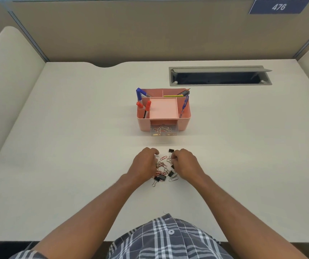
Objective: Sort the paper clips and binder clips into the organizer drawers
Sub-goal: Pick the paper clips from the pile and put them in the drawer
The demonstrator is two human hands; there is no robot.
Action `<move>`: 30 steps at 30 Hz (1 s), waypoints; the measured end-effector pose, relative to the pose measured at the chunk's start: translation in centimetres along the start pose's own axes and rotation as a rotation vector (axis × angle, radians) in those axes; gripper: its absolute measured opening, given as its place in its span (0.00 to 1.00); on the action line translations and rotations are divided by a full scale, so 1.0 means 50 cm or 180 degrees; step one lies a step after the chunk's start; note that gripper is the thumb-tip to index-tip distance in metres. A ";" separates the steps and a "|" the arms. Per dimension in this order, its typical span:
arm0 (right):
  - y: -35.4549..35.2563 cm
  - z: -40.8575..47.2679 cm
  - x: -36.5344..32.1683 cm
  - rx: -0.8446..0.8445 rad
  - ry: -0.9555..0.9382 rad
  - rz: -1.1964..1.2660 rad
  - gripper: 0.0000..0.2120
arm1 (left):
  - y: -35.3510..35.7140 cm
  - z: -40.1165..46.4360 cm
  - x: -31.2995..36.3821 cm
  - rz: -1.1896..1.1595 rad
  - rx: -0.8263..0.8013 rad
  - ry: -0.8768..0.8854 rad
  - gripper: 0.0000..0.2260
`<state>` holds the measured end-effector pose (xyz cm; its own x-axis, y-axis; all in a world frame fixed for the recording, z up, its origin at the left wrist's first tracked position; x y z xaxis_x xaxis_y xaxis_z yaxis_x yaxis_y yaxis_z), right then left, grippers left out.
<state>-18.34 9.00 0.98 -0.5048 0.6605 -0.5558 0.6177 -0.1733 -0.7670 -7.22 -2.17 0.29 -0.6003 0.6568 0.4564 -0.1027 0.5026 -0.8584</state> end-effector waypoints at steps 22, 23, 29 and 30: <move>-0.025 -0.003 0.028 0.0307 0.0074 -0.0336 0.11 | -0.022 -0.011 -0.019 -0.1342 0.0189 -0.0172 0.12; -0.026 -0.003 0.019 0.0389 -0.0030 -0.0298 0.11 | -0.025 -0.009 -0.023 -0.1389 0.0240 -0.0219 0.12; 0.007 -0.003 -0.040 0.0228 -0.0477 0.0003 0.11 | -0.030 -0.002 -0.047 -0.1623 0.0333 -0.0597 0.12; 0.014 -0.003 -0.045 0.0165 -0.0461 0.0111 0.11 | -0.032 -0.002 -0.049 -0.1641 0.0358 -0.0625 0.12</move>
<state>-16.69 7.50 1.71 -0.5677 0.5418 -0.6198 0.6062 -0.2343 -0.7600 -5.50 -4.52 0.54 -0.5854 0.2196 0.7805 -0.4994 0.6606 -0.5605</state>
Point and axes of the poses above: each hand's wrist, its own z-axis towards the middle knuckle, its own y-axis out of the palm, x = y × z, the point moved 7 cm from there along z, towards the middle knuckle, and after that the axes turned 8 degrees about z, right-handed, at the moved point
